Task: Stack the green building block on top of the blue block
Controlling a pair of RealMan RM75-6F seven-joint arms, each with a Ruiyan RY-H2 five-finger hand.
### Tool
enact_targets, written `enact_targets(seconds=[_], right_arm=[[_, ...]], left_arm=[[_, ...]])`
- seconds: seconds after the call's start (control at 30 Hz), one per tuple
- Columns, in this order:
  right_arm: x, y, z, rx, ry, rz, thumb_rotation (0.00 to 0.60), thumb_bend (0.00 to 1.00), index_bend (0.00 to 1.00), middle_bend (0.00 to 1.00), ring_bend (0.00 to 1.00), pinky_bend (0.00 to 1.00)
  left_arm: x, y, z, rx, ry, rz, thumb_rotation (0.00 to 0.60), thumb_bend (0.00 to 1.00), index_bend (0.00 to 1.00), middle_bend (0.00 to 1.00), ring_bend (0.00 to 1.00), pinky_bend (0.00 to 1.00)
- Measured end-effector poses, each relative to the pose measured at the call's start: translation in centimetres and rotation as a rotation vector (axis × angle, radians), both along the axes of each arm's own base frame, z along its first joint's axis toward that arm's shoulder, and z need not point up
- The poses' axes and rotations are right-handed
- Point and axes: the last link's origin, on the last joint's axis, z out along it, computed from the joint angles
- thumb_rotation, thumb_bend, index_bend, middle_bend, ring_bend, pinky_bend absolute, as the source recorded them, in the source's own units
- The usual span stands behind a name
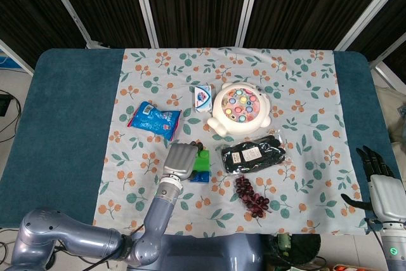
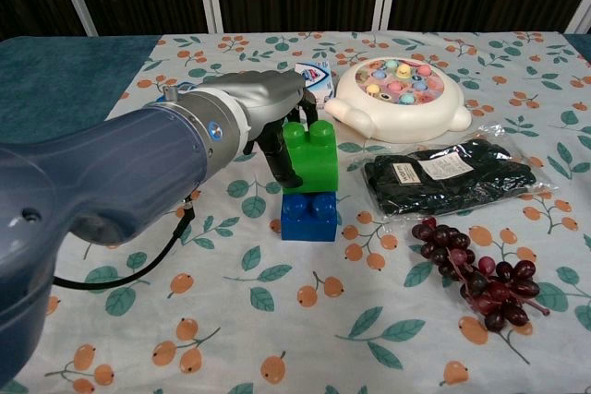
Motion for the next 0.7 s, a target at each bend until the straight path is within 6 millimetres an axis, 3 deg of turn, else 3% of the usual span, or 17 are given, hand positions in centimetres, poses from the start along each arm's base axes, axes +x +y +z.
enact_targets(seconds=[0.7], right_arm=[[-0.04, -0.06, 0.02, -0.003, -0.008, -0.004, 0.600, 0.11, 0.00, 0.00, 0.00, 0.19]], left_arm=[[0.35, 0.17, -1.03, -0.046, 0.155, -0.029, 0.600, 0.37, 0.56, 0.53, 0.47, 0.55]])
